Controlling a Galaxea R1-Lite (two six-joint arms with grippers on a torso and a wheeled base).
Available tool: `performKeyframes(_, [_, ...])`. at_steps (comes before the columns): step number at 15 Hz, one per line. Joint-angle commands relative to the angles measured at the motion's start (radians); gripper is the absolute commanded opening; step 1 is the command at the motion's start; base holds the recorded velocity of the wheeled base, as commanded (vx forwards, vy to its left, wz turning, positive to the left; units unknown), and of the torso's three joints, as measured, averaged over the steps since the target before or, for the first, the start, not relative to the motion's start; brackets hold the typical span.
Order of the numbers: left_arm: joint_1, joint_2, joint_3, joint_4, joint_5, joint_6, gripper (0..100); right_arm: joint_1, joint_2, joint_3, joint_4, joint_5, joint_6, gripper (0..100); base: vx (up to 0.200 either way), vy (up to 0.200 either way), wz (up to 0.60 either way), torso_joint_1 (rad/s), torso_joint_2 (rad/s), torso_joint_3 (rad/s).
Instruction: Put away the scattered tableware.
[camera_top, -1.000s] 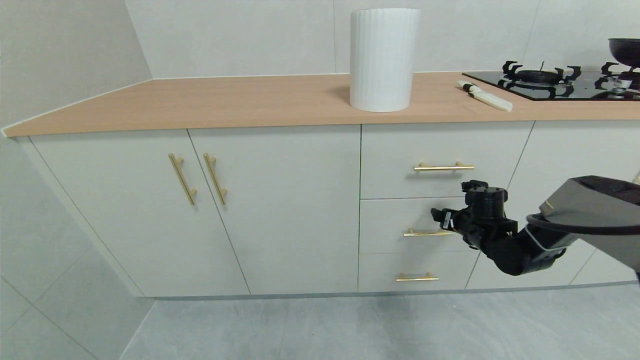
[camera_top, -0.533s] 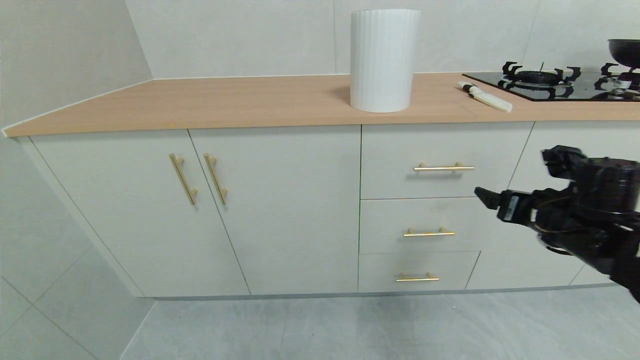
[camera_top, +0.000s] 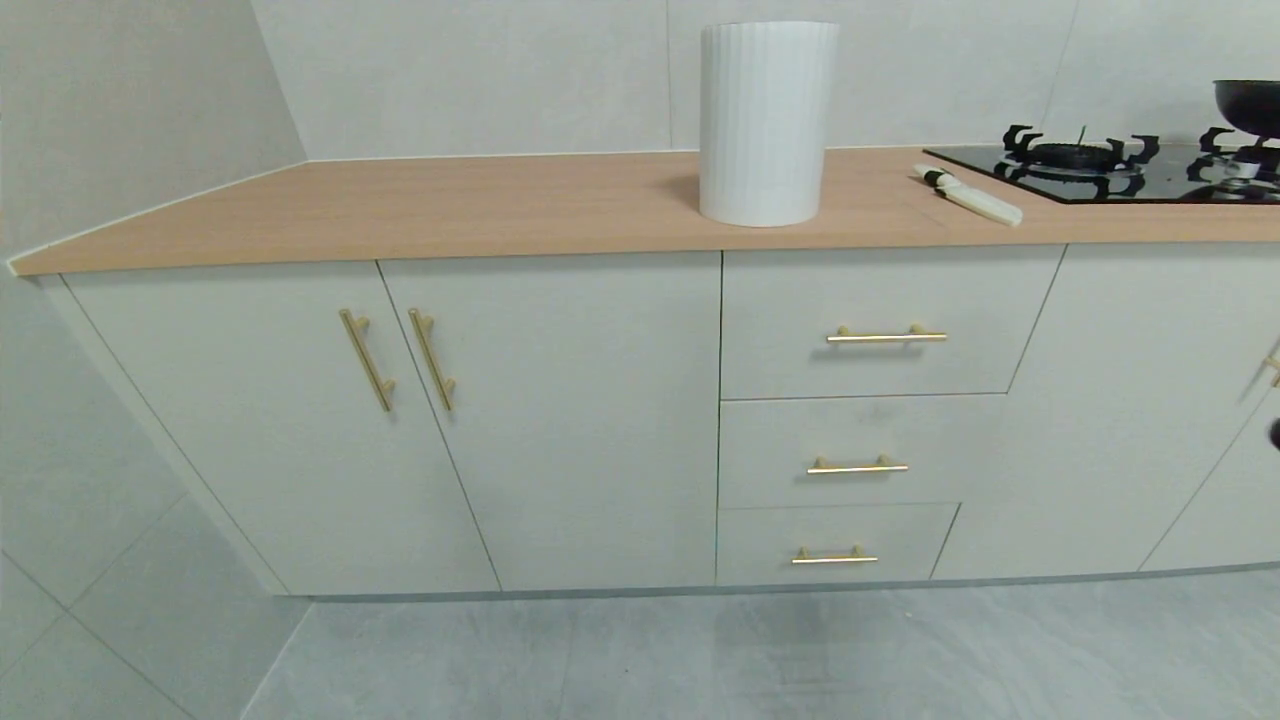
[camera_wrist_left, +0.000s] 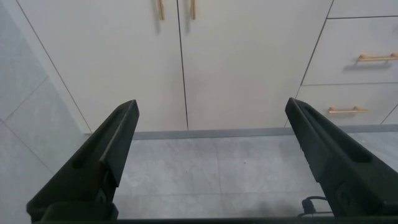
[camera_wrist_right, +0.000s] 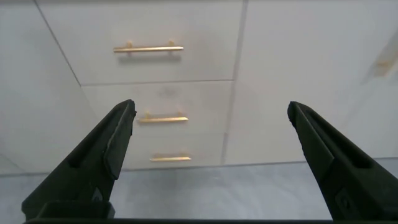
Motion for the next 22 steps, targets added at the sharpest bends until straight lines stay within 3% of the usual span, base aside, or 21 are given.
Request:
performKeyframes(1, [0.000,0.002,0.000,0.000,0.000,0.000,100,-0.099,-0.379,-0.042,0.231,-0.001,-0.069,100,0.000,0.000,0.00,0.000,0.00,0.000])
performKeyframes(9, [0.000,0.002,0.000,0.000,0.000,0.000,100,-0.228,-0.749,0.007,0.475,0.031,-0.104,100,0.000,0.000,0.00,0.000,0.00,0.000])
performKeyframes(12, [0.000,0.002,0.000,0.000,0.000,0.000,100,-0.234,-0.773,0.148,0.426,0.115,-0.069,100,0.000,0.000,0.00,0.000,0.00,0.000])
performKeyframes(16, [0.000,0.002,0.000,0.000,0.000,0.000,100,-0.234,-0.773,0.429,0.211,0.284,-0.057,100,0.000,0.000,0.00,0.000,0.00,0.000])
performKeyframes(22, [0.000,0.000,0.000,0.000,0.000,0.000,100,-0.234,-0.773,0.455,0.325,0.345,-0.003,100,0.000,0.000,0.00,0.000,0.00,0.000])
